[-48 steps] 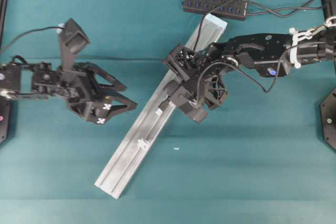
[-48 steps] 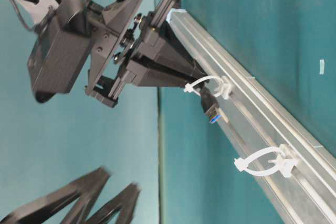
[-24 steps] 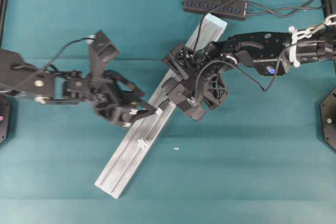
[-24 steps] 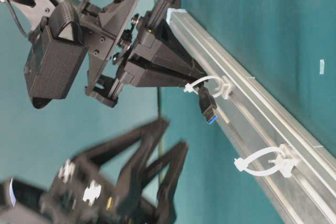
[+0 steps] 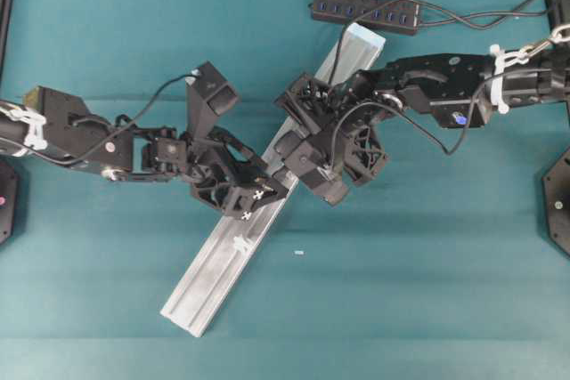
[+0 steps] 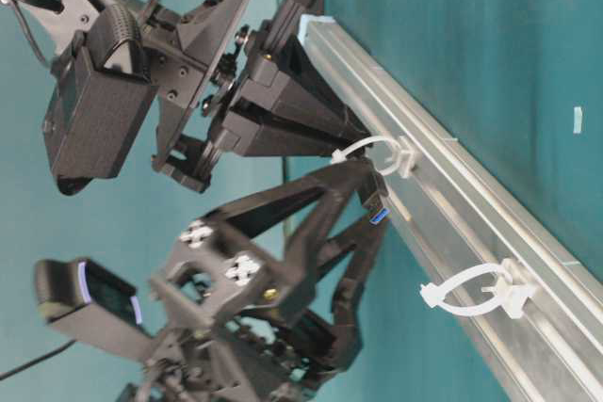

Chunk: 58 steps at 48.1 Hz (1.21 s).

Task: Pass the USB cable through three rings with both arms.
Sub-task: 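Insert the plug through the second ring with the right gripper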

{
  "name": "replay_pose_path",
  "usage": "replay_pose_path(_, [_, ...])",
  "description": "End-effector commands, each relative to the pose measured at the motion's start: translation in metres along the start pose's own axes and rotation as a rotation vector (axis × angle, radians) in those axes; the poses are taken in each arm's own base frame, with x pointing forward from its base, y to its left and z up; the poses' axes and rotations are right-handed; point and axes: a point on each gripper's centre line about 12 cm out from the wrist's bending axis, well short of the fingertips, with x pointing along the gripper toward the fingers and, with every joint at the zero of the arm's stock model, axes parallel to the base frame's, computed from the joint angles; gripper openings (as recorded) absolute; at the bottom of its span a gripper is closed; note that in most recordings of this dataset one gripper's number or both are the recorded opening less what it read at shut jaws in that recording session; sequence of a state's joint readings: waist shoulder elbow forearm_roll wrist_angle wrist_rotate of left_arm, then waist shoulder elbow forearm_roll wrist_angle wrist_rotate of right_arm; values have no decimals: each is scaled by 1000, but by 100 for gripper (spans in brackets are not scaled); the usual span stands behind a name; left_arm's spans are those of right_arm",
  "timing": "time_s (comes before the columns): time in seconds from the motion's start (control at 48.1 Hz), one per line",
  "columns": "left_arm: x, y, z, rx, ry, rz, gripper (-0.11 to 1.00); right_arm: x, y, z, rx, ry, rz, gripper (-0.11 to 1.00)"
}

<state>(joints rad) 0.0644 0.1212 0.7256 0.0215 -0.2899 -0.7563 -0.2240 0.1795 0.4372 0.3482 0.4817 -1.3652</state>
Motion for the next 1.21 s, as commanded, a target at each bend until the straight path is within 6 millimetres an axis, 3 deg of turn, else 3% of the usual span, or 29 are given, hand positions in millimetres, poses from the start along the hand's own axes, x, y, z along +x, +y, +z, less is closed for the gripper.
replay_pose_path(0.0, [1,-3,8,0,-24,-13,92,-2,-3,5,9,-11,-14,7])
replay_pose_path(0.187, [3,-5,12,-4,-31,-18,90,-2,-3,5,9,-11,-14,7])
replay_pose_path(0.27, [3,-8,13,-22,-33,-23,84,-2,-3,4,10,-9,-9,7])
replay_pose_path(0.333, [2,-10,13,-34,-33,-30,70,-2,-3,4,12,-9,-9,7])
replay_pose_path(0.478, [2,-12,11,-67,-27,-34,26,-2,-4,3,11,-9,-14,7])
replay_pose_path(0.541, [2,-11,10,-77,-22,-28,15,-2,-4,4,13,-10,-15,7])
replay_pose_path(1.186, [1,-9,7,-162,-3,-10,12,-3,1,0,23,-3,2,7])
